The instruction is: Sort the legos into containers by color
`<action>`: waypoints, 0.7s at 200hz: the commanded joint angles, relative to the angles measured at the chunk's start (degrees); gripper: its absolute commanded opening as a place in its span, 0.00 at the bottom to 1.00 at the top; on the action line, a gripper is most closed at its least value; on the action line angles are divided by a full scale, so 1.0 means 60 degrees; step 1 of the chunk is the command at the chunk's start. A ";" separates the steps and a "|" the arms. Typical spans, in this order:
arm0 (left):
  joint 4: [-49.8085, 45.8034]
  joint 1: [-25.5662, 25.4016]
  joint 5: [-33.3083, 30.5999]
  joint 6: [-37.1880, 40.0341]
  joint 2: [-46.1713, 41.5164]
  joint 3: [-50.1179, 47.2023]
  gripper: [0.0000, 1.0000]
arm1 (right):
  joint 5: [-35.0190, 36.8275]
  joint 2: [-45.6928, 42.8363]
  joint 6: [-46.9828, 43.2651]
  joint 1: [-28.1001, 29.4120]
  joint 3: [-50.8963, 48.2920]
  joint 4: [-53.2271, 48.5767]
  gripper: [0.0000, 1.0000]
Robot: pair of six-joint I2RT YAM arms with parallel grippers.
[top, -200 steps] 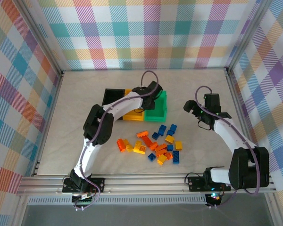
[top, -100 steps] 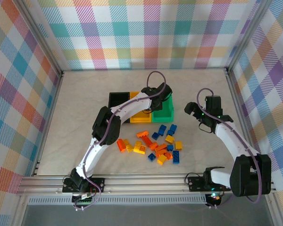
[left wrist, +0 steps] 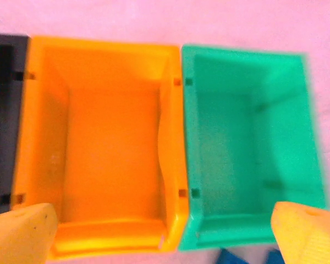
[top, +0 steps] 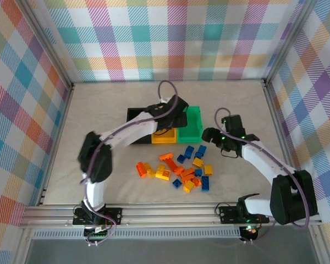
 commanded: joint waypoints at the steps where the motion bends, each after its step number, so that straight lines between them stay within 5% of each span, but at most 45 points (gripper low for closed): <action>1: 0.1296 -0.0089 0.0420 -0.0012 -0.1599 -0.1691 1.00 | 0.0755 0.0510 0.0720 0.0693 -0.0024 0.0067 0.75; 64: 0.2278 -0.0016 0.0737 -0.0385 -0.4984 -0.5995 1.00 | 0.2575 0.1981 0.1927 0.1690 0.0425 -0.0109 0.63; 102: 0.2594 0.0132 0.0669 -0.0489 -0.6269 -0.7094 1.00 | 0.2850 0.2366 0.1860 0.1684 0.0638 -0.0224 0.62; 140: 0.2755 0.0384 0.0770 -0.0626 -0.6614 -0.7545 1.00 | 0.2979 0.2660 0.1960 0.1683 0.0627 -0.0515 0.51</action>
